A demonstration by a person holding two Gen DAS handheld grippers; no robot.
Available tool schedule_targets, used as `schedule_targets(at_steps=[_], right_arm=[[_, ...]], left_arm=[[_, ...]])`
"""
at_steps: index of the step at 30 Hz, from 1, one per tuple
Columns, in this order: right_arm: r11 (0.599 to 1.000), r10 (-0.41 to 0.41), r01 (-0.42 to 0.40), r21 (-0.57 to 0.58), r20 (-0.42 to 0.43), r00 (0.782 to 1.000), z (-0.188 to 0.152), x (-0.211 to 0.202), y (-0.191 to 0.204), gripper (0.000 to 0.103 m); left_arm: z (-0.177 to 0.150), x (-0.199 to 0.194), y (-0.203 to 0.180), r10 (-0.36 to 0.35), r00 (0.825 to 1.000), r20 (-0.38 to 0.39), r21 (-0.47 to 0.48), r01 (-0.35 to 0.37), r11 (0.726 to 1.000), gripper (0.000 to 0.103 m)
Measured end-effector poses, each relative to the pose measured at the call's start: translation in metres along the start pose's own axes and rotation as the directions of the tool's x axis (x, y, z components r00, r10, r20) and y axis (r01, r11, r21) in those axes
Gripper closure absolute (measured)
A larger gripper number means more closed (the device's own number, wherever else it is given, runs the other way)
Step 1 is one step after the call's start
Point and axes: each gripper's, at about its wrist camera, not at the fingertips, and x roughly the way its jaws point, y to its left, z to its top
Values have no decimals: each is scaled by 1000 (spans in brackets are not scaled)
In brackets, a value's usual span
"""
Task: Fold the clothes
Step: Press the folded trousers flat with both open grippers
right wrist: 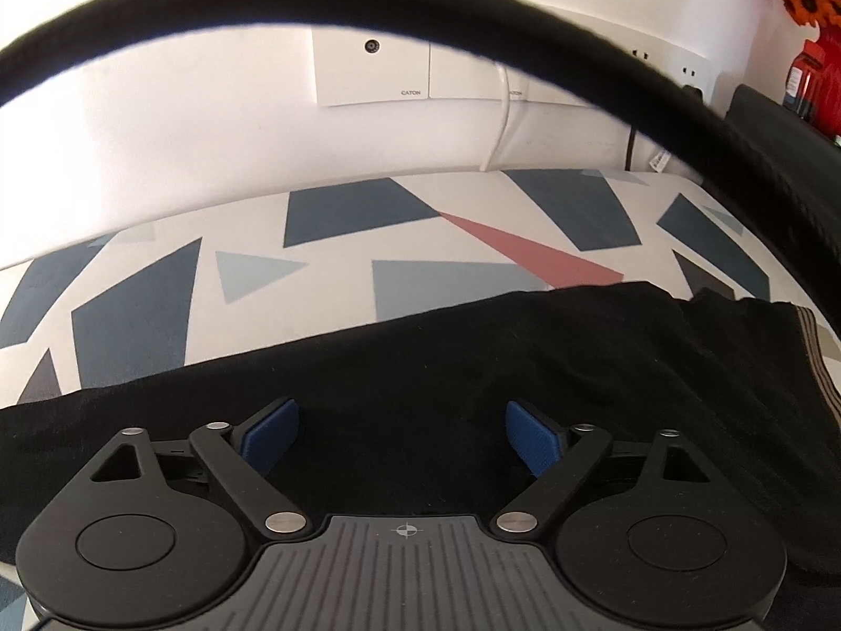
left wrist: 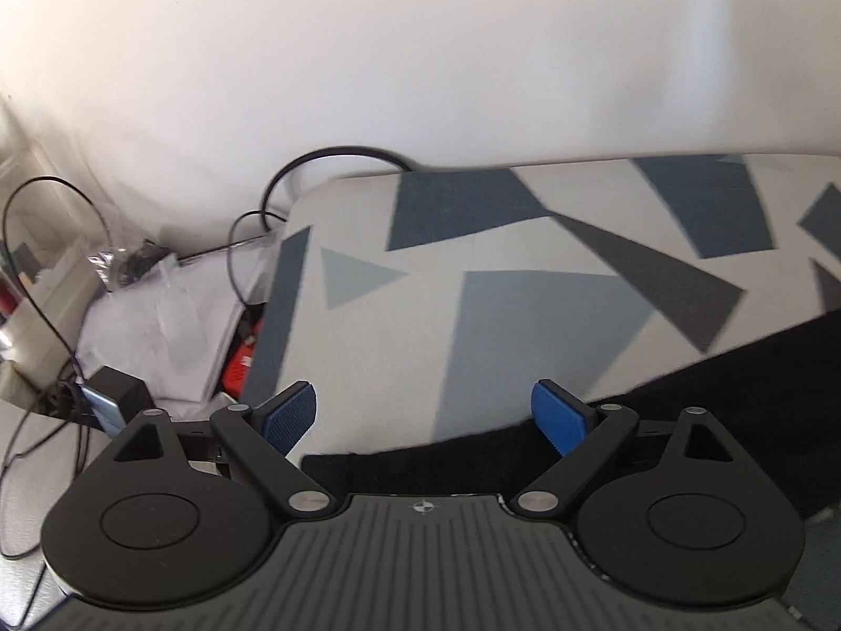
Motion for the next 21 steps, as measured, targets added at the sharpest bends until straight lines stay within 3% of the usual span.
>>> schedule_targets(at_steps=[1,3,4,8,11,14,18,21], right_arm=[[1000,0,0,0,4,1000,0,1,1,12],[1000,2,-2,5,-6,1000,4,3,1,12],[1000,4,-3,13,-17,1000,6,2,0,16],[993,67,-67,93,-5,998,3,-21,-14,22],[994,73,-71,86,-15,997,-8,-31,-16,21],[994,77,-75,79,-26,997,-19,-40,-18,21],[998,56,-54,44,-33,998,-27,-44,-9,21],[995,88,-86,55,-39,995,-27,-46,-3,20]], left_arm=[[3,4,2,9,1000,-14,-12,-9,1000,12],[10,4,11,-2,998,-59,-58,-2,998,26],[9,-4,17,-24,998,-66,-95,18,995,28],[-4,-44,39,-141,987,-81,-267,115,957,28],[-26,-66,36,-258,961,-103,-333,211,919,28],[-42,-67,11,-211,972,-105,-229,182,956,28],[-50,-60,-5,-154,985,-71,-180,139,974,23],[-44,-54,-8,-122,992,-35,-152,116,982,19]])
